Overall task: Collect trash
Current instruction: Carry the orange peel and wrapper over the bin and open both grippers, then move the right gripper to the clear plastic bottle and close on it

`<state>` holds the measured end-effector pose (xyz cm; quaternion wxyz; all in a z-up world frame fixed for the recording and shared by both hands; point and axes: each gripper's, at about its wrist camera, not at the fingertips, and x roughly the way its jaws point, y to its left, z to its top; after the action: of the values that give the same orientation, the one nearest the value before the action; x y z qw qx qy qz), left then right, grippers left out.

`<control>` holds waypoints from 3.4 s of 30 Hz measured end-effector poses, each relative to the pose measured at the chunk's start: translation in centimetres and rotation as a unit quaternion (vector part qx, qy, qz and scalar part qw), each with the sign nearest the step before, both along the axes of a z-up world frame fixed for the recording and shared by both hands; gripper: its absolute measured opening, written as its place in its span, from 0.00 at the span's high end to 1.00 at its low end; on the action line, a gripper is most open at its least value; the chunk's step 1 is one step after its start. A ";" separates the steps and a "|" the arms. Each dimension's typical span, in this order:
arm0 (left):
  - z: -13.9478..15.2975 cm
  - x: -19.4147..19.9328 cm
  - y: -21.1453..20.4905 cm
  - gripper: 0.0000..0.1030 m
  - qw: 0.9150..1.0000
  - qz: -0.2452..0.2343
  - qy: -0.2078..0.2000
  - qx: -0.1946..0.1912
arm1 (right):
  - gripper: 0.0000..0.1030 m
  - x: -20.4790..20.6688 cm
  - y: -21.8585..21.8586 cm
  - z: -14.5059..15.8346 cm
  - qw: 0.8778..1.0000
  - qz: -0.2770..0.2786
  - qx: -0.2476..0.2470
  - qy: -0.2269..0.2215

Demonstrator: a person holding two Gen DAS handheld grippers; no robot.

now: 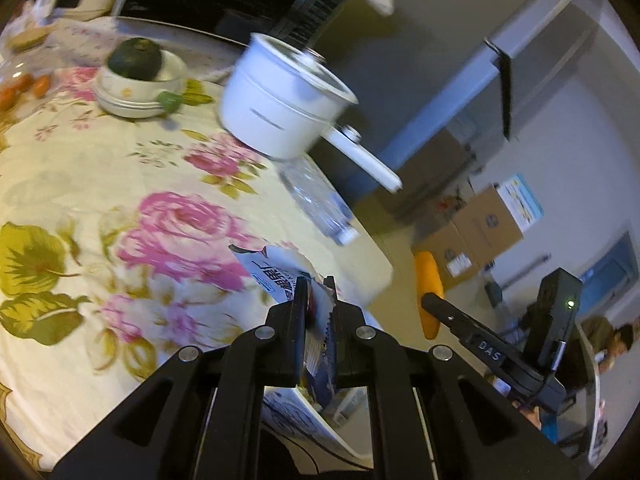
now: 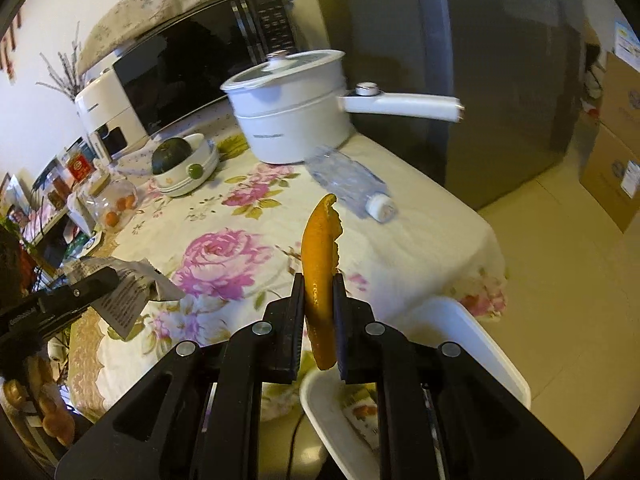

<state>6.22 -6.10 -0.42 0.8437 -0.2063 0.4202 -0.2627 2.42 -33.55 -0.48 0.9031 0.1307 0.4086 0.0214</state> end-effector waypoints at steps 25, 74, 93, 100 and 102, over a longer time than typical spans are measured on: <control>-1.3 -2.7 -14.6 0.92 0.981 -0.166 0.088 0.037 | 0.84 -5.6 -7.2 -6.3 0.993 -0.071 0.000 0.092; -5.6 1.1 -7.3 0.26 0.969 0.020 0.042 0.242 | 0.07 2.9 -3.4 -4.0 0.986 -0.076 -0.130 0.069; -8.5 4.0 2.8 0.26 0.977 0.084 0.081 0.180 | 0.07 21.5 4.9 -4.7 0.974 0.054 -0.198 0.094; -8.5 4.5 3.9 0.26 0.979 0.087 0.089 0.161 | 0.07 25.9 6.9 -7.4 0.960 0.075 -0.242 0.117; -8.8 4.6 4.0 0.26 0.979 0.087 0.091 0.163 | 0.07 26.7 6.9 -7.9 0.960 0.075 -0.240 0.122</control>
<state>10.82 -2.14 -9.20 0.8440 -0.1249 0.5126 -0.0965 29.16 -26.63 -8.36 0.8470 -0.1196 0.5173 -0.0258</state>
